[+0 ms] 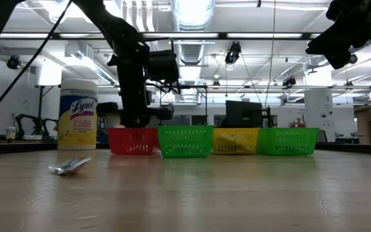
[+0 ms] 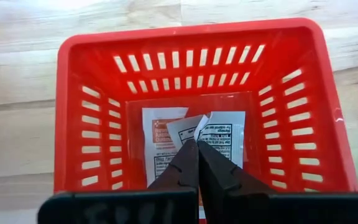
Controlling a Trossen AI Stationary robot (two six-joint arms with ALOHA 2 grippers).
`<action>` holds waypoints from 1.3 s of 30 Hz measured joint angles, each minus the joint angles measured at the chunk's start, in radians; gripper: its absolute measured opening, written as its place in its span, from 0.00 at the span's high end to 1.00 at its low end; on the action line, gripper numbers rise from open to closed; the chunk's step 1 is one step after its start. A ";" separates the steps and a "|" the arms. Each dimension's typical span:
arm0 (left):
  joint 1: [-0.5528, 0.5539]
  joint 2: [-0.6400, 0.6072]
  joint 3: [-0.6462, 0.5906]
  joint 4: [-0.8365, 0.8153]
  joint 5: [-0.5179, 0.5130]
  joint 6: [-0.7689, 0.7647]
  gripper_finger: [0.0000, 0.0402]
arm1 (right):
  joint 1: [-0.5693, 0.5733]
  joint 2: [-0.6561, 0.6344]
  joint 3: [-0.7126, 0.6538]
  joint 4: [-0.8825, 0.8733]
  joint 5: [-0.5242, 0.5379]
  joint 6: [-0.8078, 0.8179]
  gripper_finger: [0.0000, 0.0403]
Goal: Pick & Place First Aid Supplies
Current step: Put the ointment pack into the red basket
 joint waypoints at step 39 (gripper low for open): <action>-0.086 -0.322 -0.004 -0.005 0.316 0.139 0.67 | 0.000 0.000 0.000 0.000 0.000 0.000 0.83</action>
